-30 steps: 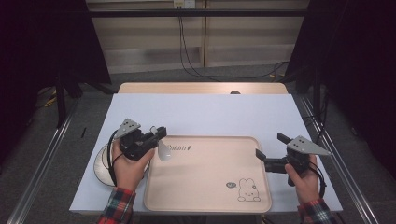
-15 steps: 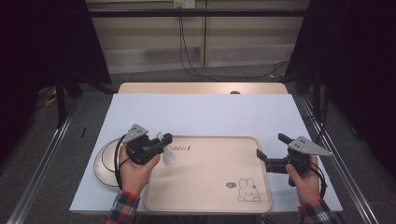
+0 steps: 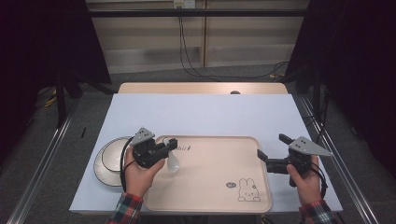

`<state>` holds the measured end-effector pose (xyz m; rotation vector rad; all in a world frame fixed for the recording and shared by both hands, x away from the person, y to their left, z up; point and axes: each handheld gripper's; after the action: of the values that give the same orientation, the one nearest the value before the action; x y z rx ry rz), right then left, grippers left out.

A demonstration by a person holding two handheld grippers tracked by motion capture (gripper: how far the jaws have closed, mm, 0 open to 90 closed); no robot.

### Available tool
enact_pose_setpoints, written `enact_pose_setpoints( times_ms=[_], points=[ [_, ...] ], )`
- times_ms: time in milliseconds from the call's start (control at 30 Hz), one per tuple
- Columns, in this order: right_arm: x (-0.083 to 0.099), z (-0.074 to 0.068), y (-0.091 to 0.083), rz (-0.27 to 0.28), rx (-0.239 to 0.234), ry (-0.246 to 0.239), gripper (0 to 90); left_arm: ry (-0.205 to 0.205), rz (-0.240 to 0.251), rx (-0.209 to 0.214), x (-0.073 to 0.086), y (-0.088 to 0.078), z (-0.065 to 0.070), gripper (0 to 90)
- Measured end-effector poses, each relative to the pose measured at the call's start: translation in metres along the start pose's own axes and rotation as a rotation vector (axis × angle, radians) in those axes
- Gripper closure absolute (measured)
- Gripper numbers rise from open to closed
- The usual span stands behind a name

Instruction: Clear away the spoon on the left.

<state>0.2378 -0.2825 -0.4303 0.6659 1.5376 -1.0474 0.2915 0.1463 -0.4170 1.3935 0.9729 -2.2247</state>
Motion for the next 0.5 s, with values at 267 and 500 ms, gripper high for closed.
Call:
enact_pose_setpoints(
  times_ms=[267, 500],
  points=[
    [0.0001, -0.0006, 0.0008, -0.002, 0.001, -0.006, 0.4, -0.01, -0.017, 0.007, 0.0046, 0.0023, 0.0003, 84.9],
    [0.0001, -0.0003, -0.0001, -0.001, 0.0, -0.002, 0.4, -0.013, -0.043, 0.009, 0.0093, 0.0061, 0.0008, 84.9]
  ],
)
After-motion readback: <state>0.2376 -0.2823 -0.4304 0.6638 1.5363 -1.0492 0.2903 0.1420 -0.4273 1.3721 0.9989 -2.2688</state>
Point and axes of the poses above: each handheld gripper's, and its own axes: y roughly forward along the jaws, x roughly out of its underside, z roughly to its right, and after that the axes turned 3 degrees about z, right-handed
